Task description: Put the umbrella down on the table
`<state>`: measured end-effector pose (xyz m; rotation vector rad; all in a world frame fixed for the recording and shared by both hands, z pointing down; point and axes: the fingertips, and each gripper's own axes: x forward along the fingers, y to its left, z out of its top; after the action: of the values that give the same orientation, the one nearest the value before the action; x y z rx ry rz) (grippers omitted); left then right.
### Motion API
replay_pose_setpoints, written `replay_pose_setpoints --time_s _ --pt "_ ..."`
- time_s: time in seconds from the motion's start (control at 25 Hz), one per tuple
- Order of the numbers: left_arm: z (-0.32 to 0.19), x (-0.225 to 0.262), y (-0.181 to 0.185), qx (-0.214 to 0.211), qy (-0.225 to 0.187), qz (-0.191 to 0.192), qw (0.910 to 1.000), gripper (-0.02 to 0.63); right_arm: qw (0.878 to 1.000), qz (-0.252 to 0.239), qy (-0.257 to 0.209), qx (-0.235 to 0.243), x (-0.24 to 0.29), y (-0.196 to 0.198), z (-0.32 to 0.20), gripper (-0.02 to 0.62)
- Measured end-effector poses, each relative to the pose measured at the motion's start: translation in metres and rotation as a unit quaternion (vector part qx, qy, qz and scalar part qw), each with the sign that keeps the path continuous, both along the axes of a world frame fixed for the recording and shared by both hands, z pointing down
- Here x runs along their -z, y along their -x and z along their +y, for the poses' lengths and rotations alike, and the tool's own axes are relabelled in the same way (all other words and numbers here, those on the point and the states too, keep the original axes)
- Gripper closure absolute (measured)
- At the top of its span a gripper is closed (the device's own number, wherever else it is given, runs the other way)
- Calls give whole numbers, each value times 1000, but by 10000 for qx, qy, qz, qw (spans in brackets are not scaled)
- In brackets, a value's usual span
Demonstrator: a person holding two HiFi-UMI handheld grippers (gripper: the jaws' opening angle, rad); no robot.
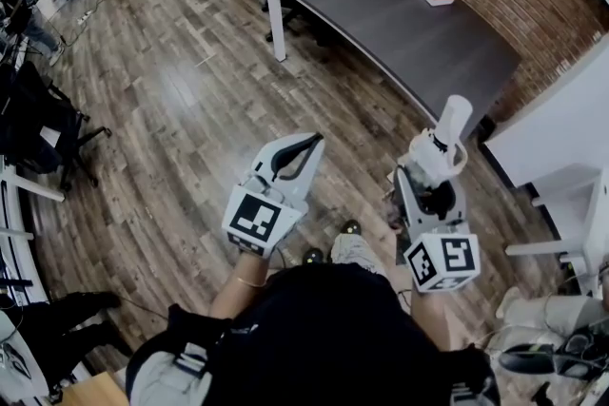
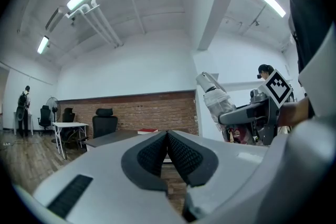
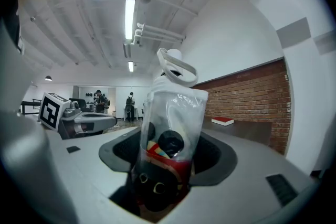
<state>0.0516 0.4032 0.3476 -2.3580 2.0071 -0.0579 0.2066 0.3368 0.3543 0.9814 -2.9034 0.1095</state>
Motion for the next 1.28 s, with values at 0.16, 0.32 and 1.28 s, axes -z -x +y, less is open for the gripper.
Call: replay_pose_setpoints --time_s 0.16,0.32,1.28 --pt "-10 -9 2 -49 183 37 9998 604 9999 33 125 11 -7 3 -11 321" --pt "-23 -15 12 35 296 25 9996 604 9998 18 168 58 -12 13 -33 321" --pt "-163 -17 95 674 447 -138 9966 604 9985 -69 240 497 -15 93 -203 321"
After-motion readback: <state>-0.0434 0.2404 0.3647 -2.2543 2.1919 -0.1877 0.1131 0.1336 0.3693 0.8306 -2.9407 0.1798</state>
